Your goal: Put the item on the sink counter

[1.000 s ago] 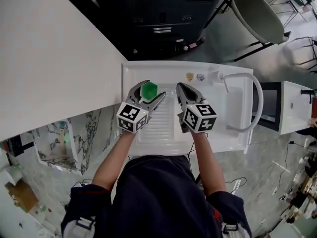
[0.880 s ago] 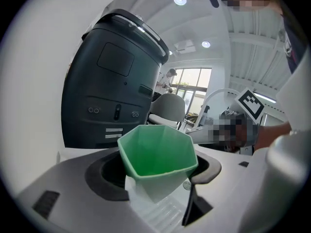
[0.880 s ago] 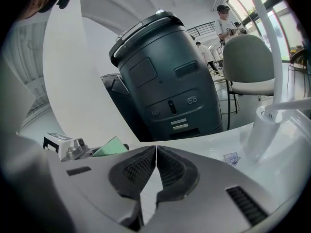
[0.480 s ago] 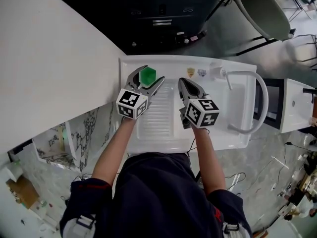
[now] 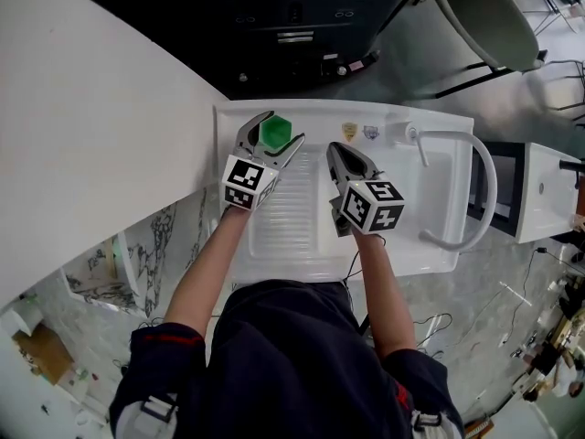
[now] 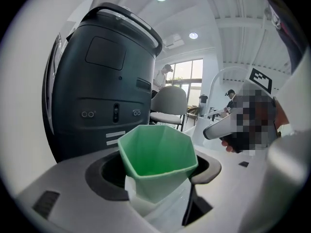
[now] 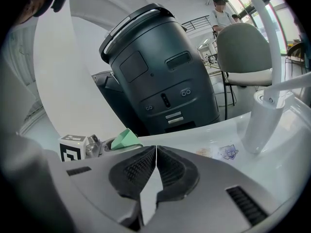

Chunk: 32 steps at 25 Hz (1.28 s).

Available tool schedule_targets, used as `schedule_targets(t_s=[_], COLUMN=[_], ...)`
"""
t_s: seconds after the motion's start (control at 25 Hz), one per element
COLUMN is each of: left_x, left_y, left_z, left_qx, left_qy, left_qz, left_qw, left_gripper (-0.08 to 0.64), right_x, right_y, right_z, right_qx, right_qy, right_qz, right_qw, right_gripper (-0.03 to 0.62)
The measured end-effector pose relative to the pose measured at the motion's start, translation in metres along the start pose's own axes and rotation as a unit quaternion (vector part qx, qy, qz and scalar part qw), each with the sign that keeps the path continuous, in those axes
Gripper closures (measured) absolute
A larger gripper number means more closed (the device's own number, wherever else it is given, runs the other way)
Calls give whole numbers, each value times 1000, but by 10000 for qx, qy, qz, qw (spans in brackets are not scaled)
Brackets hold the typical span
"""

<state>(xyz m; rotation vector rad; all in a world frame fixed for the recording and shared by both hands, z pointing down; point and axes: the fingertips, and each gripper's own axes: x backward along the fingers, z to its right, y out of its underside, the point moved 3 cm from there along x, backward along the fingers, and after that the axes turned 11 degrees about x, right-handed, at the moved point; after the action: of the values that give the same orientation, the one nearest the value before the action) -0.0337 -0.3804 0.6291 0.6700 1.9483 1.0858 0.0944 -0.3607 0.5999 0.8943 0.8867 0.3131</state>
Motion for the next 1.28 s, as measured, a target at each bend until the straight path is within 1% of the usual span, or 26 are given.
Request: schedule_targets(t_s=[0.2,0.76,1.2,1.28], left_x=[-8,-16,-19,-18], left_y=[0,9,11,11], left_z=[-5,-10,-10,-11], left_qx=[8,-203,-208,-204], left_qy=[-21,-68,-85,-110], left_qz=[18,-37,67,61], left_qw=[10000,9998,9997,9997], left_gripper=[225,225,225,214], right_x=[-1,-2,0,-1], right_y=[3,10,16,17], right_z=[2,4,4,4], right_qx=[-41,-117,-156,-165], right_qy=[-1,41,32,28], right_qz=[-32,-103,-161,-174], right_qw=[10000,9999,9997,9997], right_gripper=[557,557,557,557])
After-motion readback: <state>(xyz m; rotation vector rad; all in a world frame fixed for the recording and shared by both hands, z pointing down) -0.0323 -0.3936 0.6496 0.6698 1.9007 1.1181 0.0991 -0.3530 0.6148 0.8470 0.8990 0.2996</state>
